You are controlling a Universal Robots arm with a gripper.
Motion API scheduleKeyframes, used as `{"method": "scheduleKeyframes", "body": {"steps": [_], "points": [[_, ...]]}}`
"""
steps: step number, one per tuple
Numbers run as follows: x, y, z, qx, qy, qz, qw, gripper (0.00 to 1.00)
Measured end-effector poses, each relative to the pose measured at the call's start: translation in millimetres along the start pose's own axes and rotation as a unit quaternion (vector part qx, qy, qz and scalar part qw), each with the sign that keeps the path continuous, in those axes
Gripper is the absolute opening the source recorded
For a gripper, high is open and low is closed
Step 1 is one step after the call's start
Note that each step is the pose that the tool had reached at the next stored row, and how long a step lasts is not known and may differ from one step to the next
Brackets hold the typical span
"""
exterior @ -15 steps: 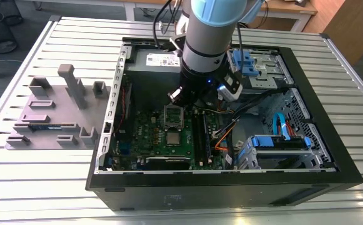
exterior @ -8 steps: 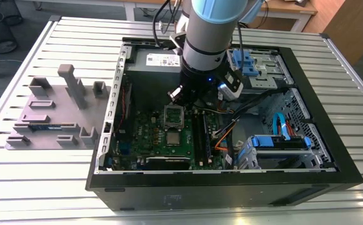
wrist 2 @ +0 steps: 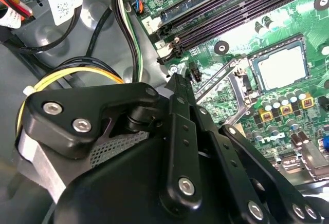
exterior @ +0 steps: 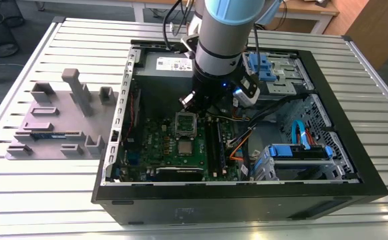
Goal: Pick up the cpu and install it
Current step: 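Close the cpu cover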
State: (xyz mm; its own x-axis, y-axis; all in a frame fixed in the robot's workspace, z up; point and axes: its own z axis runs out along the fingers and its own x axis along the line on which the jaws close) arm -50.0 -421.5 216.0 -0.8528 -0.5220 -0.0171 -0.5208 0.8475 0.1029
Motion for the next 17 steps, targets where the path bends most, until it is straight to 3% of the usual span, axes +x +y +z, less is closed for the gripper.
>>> {"method": "scheduleKeyframes", "body": {"steps": [10,17], "points": [[0.3,0.1,-3.9,-0.0005,0.0028,-0.028,0.99961,0.11],[0.4,0.1,-4.9,-0.0004,0.0035,-0.031,0.99950,0.11]]}}
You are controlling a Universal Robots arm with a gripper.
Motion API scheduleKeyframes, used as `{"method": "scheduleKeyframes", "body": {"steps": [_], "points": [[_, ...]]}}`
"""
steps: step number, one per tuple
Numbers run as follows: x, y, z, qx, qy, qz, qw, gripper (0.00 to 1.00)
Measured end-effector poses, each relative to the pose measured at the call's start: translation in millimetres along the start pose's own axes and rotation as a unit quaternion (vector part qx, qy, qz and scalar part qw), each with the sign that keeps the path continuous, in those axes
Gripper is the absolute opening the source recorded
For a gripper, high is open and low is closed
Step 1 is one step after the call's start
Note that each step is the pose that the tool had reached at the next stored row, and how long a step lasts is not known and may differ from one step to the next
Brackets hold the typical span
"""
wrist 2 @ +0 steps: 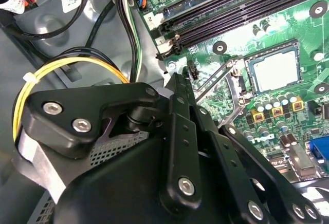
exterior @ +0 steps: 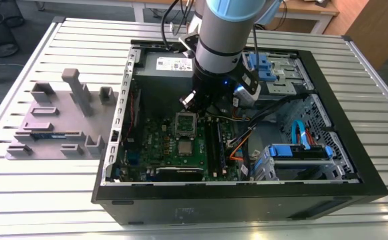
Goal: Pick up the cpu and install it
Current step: 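Close the cpu cover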
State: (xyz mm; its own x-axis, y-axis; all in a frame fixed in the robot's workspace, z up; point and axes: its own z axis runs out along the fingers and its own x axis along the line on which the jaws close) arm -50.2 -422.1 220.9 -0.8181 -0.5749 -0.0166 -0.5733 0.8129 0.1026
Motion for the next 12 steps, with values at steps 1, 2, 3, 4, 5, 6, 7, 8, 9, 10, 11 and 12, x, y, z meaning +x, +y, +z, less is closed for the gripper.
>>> {"method": "scheduleKeyframes", "body": {"steps": [1,2,3,4,5,6,7,8,9,10,11,12], "points": [[0.0,0.1,-0.5,-0.0001,0.0001,-0.001,1.00000,0.11],[0.0,0.1,-1.0,-0.0001,0.0001,-0.003,1.00000,0.11],[0.0,0.2,-1.6,-0.0001,0.0004,-0.005,0.99999,0.11],[0.0,0.2,-1.7,0.0000,0.0007,-0.007,0.99997,0.11],[0.0,0.3,-1.7,0.0000,0.0009,-0.009,0.99995,0.11],[0.0,0.2,-1.8,0.0000,0.0010,-0.010,0.99995,0.11],[0.0,0.2,-1.8,0.0000,0.0010,-0.010,0.99995,0.11],[0.0,0.2,-1.8,0.0000,0.0010,-0.010,0.99995,0.11],[0.0,0.2,-1.8,0.0001,0.0011,-0.010,0.99995,0.11],[0.0,0.2,-1.8,0.0001,0.0011,-0.010,0.99995,0.11],[0.0,0.2,-1.8,0.0001,0.0013,-0.012,0.99993,0.11],[0.0,0.2,-1.9,0.0002,0.0016,-0.014,0.99990,0.11]]}}
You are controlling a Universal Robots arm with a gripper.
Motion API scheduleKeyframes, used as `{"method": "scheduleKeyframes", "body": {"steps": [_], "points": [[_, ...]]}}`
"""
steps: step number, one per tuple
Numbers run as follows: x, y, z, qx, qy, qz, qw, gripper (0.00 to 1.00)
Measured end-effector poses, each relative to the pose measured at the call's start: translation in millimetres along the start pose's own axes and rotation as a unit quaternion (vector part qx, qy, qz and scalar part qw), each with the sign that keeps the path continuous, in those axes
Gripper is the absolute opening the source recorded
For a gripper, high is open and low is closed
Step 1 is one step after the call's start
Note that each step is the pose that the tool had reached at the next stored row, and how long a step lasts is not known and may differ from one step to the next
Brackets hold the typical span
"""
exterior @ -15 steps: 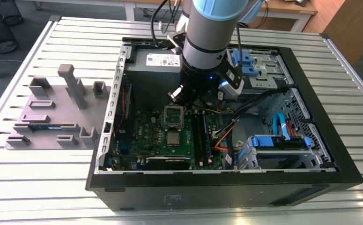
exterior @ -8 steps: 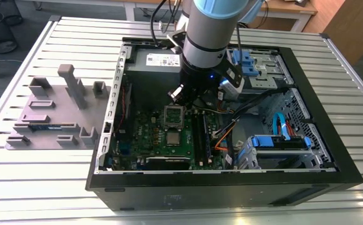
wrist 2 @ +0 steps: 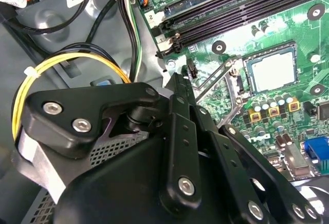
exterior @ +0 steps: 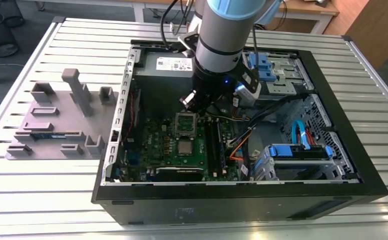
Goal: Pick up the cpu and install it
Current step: 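Close the cpu cover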
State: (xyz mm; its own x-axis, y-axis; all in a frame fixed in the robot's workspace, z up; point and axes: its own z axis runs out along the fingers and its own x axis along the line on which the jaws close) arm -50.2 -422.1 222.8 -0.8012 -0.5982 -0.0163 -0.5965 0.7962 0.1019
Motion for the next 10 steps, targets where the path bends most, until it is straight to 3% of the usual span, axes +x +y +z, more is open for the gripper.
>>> {"method": "scheduleKeyframes", "body": {"steps": [7,10], "points": [[0.0,0.1,-0.7,0.0008,0.0042,-0.031,0.99950,0.11],[0.0,0.1,-0.8,0.0007,0.0046,-0.035,0.99936,0.11]]}}
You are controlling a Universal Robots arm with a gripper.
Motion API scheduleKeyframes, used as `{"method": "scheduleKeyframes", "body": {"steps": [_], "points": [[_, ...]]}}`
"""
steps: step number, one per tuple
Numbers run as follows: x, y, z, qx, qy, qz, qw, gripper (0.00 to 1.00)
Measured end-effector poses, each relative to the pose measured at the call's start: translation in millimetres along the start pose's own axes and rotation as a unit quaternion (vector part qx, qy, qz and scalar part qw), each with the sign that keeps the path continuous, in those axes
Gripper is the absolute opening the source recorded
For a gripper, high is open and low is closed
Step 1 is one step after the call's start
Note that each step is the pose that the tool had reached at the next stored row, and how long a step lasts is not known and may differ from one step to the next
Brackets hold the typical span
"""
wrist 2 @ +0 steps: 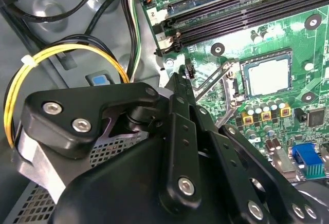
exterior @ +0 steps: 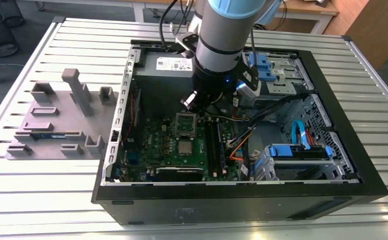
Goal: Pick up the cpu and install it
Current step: 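Close the cpu cover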
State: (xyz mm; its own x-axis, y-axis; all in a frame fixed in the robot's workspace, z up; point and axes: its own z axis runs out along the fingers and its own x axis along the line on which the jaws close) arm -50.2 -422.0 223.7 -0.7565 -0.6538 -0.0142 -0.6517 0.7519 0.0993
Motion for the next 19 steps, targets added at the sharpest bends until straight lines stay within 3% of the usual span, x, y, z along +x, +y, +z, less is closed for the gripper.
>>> {"method": "scheduleKeyframes", "body": {"steps": [10,19], "points": [[-0.1,0.5,-5.3,0.0000,0.0002,-0.003,1.00000,0.11],[0.2,1.0,-7.0,0.0018,0.0031,-0.014,0.99989,0.11]]}}
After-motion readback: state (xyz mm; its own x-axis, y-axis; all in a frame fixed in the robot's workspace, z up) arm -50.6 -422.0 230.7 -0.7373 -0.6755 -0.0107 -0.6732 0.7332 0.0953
